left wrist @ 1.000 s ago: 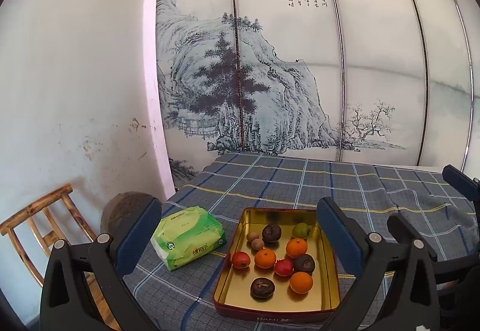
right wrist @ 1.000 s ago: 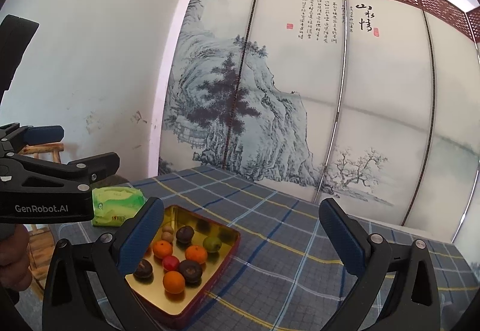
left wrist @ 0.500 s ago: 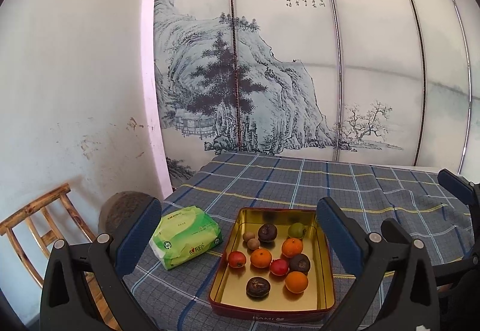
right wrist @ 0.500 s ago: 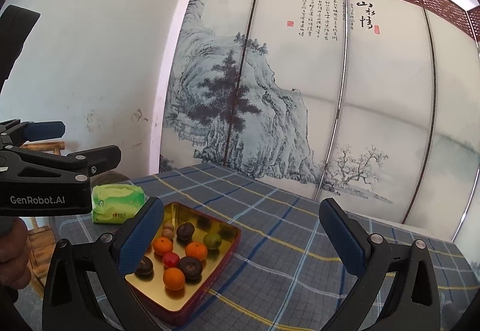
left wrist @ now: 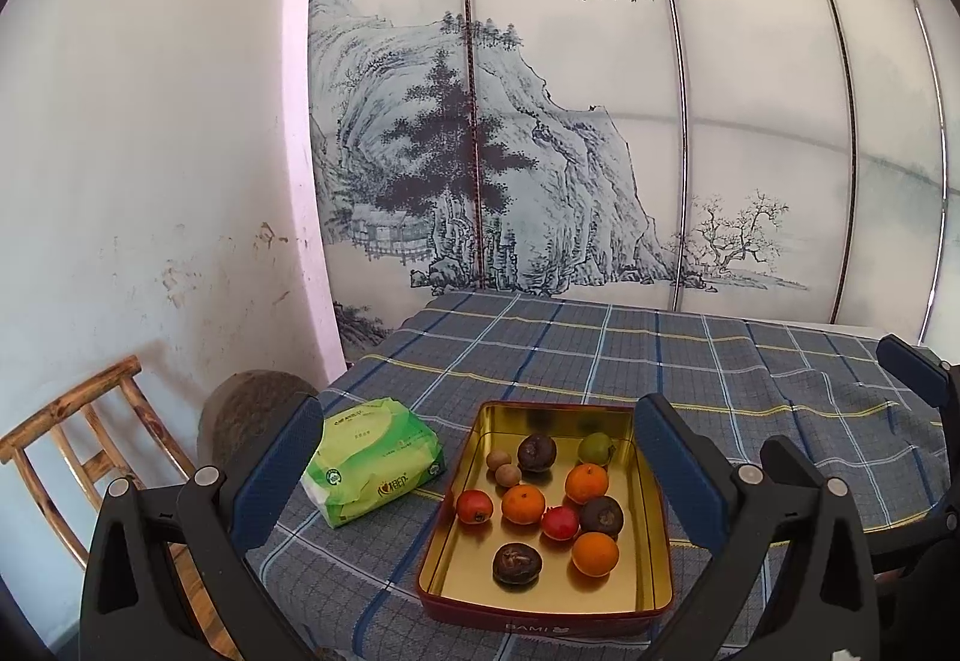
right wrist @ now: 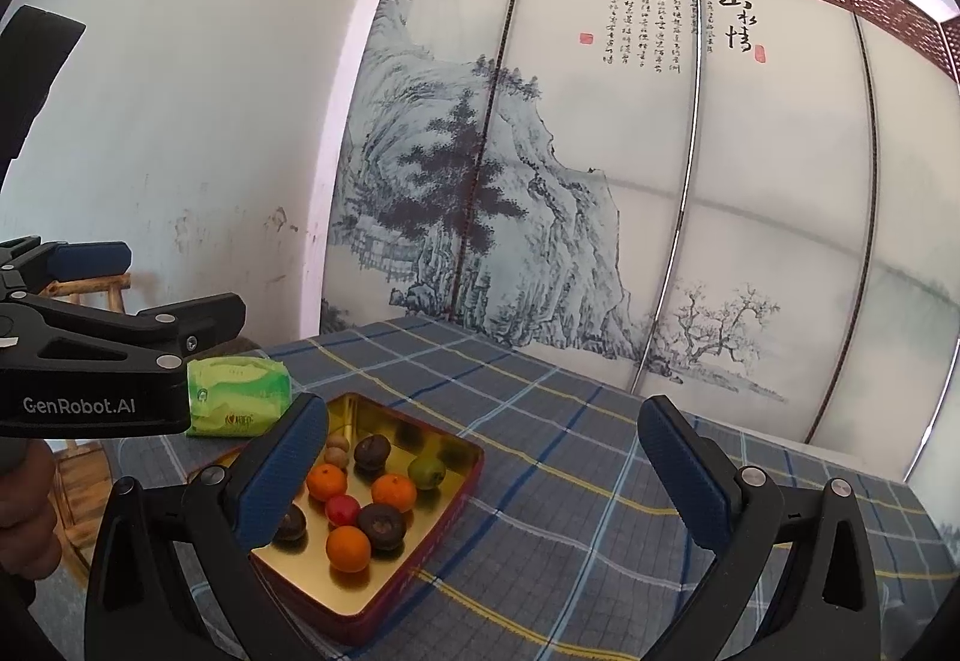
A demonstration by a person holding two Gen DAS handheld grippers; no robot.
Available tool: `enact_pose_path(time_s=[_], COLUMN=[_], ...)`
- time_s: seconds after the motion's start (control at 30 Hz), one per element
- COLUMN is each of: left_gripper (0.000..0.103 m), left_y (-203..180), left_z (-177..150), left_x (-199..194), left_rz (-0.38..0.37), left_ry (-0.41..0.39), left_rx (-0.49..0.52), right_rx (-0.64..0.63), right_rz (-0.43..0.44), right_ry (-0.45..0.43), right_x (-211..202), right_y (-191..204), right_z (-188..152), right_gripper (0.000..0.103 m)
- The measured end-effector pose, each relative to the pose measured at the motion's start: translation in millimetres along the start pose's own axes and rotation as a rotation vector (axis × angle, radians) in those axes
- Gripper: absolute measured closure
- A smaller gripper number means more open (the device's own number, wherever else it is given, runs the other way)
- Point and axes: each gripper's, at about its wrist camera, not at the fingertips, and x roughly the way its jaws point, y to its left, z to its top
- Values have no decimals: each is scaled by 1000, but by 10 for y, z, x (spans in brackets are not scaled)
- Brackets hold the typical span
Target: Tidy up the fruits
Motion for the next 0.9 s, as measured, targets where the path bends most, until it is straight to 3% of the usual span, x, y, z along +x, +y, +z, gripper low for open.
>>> enact_pose_path(time_s=[0.43, 0.63, 0.77, 0.9], left_gripper=[0, 0, 0, 0], left_y=[1, -18, -70, -129], left_z=[-12, -42, -43, -30], left_x=[64, 155, 173, 213], left_rz=[-6, -2, 14, 18], left_ry=[27, 53, 63, 90], left_rx=[0, 23, 52, 74], right_rx=[25, 79, 129, 205], right_rz=[22, 68, 0, -88], right_ry=[40, 301, 559, 717], right_x=[78, 703, 1249, 1526], right_y=[-30, -564, -1293, -2042], right_z=[-82, -440, -909, -1328], right_gripper=[0, 0, 0, 0])
